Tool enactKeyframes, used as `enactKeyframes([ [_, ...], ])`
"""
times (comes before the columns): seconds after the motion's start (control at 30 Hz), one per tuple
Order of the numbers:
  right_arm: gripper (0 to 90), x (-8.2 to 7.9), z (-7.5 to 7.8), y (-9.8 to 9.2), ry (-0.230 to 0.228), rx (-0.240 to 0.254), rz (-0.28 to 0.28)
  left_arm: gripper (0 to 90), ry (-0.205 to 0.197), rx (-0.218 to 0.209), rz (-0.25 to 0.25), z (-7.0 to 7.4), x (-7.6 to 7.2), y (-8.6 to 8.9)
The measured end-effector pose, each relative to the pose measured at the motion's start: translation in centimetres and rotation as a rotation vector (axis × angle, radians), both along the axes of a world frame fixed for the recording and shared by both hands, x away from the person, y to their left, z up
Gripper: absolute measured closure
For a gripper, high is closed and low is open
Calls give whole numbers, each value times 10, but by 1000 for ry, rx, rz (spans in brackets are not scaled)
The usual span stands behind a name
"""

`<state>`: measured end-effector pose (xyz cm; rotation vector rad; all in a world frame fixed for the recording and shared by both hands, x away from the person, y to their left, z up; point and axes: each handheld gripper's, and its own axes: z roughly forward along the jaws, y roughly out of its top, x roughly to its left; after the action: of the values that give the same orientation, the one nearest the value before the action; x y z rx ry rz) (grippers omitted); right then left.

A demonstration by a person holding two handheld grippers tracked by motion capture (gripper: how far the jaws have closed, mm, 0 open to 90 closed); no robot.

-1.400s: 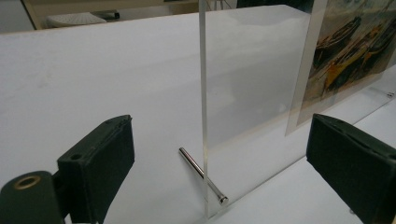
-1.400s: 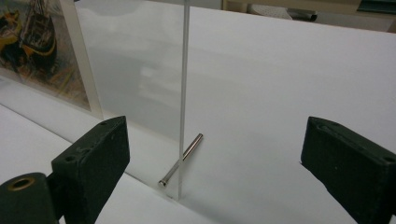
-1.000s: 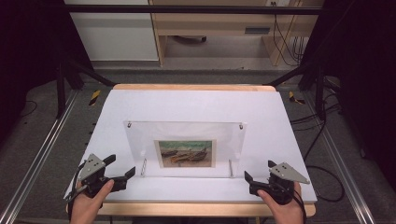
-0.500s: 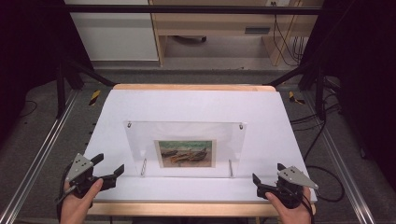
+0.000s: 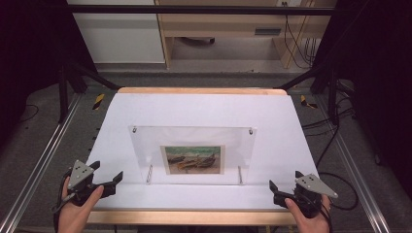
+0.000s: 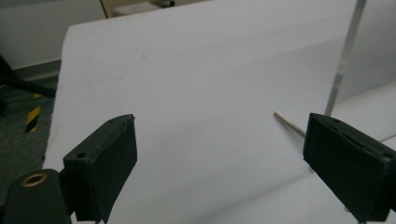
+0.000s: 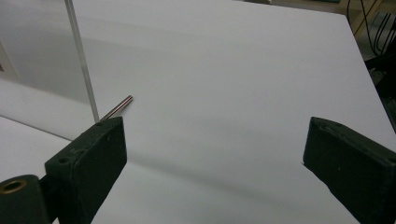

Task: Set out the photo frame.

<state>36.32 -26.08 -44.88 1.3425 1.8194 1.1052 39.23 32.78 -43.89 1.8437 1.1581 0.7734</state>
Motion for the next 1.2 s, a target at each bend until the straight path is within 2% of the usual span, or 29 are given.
enactKeyframes([
  [0.03, 70, 1, -1, -1, 1, -10, 1, 94, 3, 38, 5, -1, 0, -1],
  [0.07, 71, 2, -1, -1, 0, -13, -3, 95, 6, 50, 11, -1, 1, -1],
  [0.17, 80, 5, -2, -2, 8, -10, -8, 95, 3, 61, 18, 0, 3, -2],
  [0.27, 84, 11, -4, -3, 20, -21, -25, 95, -1, 97, 24, 0, 7, -4],
  [0.33, 88, 16, -6, -3, 36, -35, -46, 95, 6, 106, 21, -1, 12, -4],
  [0.43, 90, 22, -9, -3, 61, -49, -74, 95, 16, 106, 25, -4, 19, -5],
  [0.47, 91, 24, -9, -3, 69, -54, -83, 95, 36, 97, 19, -7, 23, -6],
  [0.57, 93, 29, -11, -3, 89, -68, -106, 97, 56, 80, 13, -10, 28, -7],
  [0.8, 93, 40, -12, 0, 108, -93, -98, 97, 83, 94, 1, -13, 42, -11],
  [0.9, 91, 46, -12, 3, 114, -98, -89, 104, 100, 66, -3, -13, 48, -11],
  [1.2, 91, 62, -13, 5, 120, -127, -93, 109, 119, 67, -5, -15, 67, -15],
])
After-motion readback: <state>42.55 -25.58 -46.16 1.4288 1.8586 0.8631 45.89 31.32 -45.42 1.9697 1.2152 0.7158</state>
